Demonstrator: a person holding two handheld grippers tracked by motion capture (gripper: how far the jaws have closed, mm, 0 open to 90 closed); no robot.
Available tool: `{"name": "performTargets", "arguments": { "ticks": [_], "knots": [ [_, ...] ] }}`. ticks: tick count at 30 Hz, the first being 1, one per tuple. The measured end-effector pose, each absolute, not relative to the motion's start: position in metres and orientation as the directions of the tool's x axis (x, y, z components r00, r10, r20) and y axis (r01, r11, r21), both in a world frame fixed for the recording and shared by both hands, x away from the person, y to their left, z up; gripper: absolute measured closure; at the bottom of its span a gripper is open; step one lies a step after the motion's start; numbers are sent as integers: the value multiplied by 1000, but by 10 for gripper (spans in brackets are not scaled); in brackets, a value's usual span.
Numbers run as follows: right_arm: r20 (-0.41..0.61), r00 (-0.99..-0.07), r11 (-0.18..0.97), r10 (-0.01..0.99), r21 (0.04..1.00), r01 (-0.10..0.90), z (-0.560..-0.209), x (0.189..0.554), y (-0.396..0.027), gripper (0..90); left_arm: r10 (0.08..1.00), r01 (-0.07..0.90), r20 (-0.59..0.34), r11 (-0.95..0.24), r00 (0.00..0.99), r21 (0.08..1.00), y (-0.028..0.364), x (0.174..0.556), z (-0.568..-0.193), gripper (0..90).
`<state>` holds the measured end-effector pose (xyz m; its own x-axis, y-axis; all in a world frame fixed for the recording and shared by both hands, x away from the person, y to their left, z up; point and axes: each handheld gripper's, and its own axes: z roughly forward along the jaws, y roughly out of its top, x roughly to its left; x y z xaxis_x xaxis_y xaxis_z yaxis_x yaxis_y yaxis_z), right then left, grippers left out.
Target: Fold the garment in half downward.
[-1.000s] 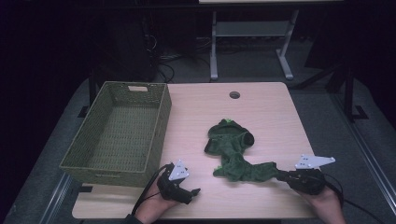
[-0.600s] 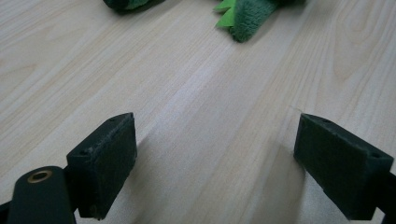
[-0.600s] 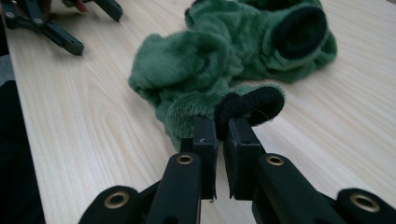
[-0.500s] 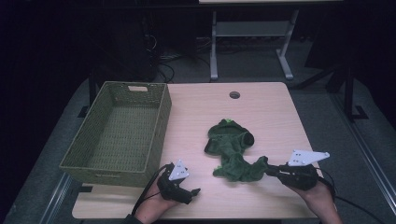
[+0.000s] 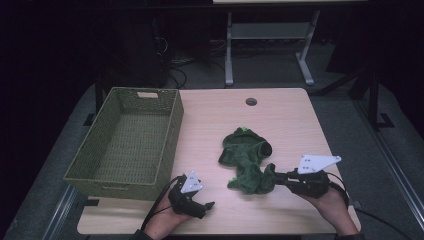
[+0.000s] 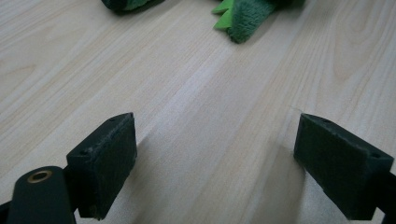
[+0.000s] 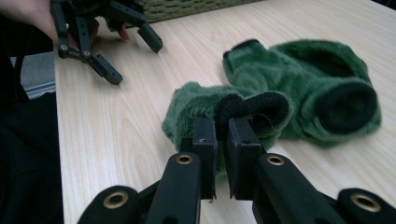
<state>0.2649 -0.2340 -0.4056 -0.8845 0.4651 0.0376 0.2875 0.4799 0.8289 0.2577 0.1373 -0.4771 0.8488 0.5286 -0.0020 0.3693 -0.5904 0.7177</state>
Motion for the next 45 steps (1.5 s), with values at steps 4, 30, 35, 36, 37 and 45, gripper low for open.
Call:
{"name": "performTargets", "arguments": {
  "ticks": [4,30,35,36,37,45],
  "knots": [
    [25,-900,495,435,828,263,-400,270,-220,832,528,372,-5,-591,849,716,137,258,-477,125],
    [97,-888,565,450,739,367,-429,313,-160,850,527,367,2,-594,850,716,137,258,-477,125],
    [119,-874,596,471,687,415,-448,316,-158,876,535,376,-4,-588,845,716,136,257,-477,125],
    [105,-875,605,473,683,409,-450,316,-157,883,536,376,-4,-588,844,716,136,257,-477,125],
    [104,-872,608,479,677,415,-451,317,-157,887,536,376,-4,-588,844,716,136,257,-477,125],
    [115,-871,580,477,703,411,-443,315,-162,831,527,375,1,-607,850,700,134,260,-475,125]
  ]
}}
